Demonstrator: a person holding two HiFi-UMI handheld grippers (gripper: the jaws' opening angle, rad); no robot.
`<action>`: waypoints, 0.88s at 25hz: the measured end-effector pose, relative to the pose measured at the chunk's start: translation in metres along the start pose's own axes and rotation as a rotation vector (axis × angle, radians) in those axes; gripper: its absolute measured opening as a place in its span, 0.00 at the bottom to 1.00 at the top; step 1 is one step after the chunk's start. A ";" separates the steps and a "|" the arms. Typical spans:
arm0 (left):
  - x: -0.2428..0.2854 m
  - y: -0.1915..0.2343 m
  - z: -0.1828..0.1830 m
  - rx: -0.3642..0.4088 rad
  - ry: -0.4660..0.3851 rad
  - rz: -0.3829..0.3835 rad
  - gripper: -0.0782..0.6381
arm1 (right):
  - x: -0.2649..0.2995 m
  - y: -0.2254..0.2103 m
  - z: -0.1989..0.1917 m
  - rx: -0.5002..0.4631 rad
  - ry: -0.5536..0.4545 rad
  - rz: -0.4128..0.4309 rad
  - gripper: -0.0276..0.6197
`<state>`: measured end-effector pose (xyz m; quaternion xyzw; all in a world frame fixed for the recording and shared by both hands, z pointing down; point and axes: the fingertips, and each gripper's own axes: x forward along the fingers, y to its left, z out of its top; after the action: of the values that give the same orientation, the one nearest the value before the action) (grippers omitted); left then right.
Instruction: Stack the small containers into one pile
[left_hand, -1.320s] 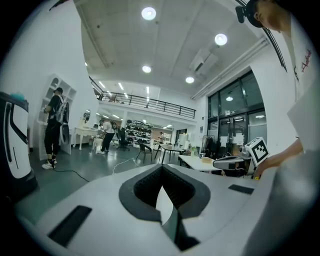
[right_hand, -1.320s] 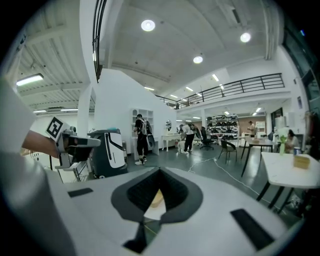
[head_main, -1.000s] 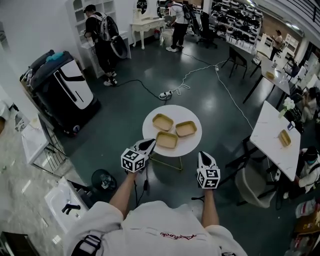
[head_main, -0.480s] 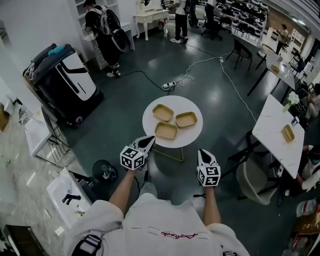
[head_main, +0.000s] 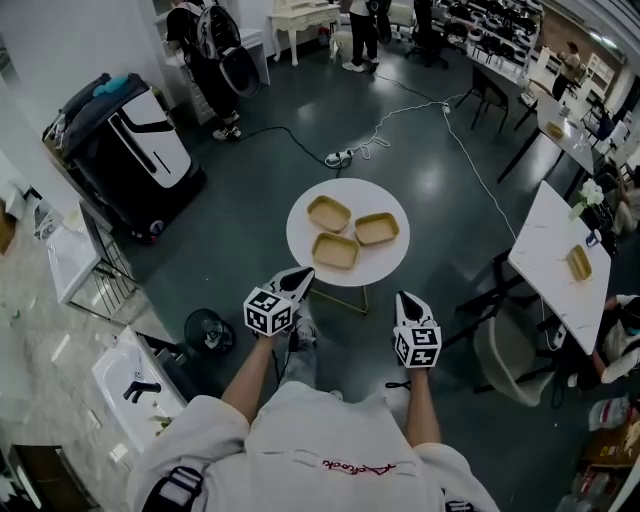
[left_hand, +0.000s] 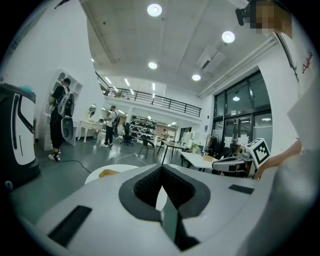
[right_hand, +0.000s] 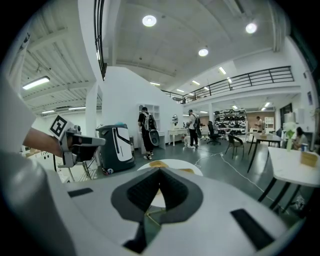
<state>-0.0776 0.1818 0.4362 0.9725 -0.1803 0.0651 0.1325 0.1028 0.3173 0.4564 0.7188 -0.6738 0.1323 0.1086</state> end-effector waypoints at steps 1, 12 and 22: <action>0.001 0.004 -0.002 -0.004 0.002 -0.001 0.12 | 0.003 0.001 -0.002 0.004 0.003 -0.005 0.07; 0.035 0.049 -0.002 -0.037 0.010 -0.026 0.12 | 0.055 -0.003 0.003 0.031 0.014 -0.014 0.07; 0.085 0.104 0.017 -0.052 0.003 -0.049 0.12 | 0.123 -0.020 0.024 0.022 0.031 -0.032 0.07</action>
<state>-0.0360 0.0547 0.4590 0.9727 -0.1579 0.0587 0.1595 0.1306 0.1954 0.4757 0.7286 -0.6589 0.1491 0.1131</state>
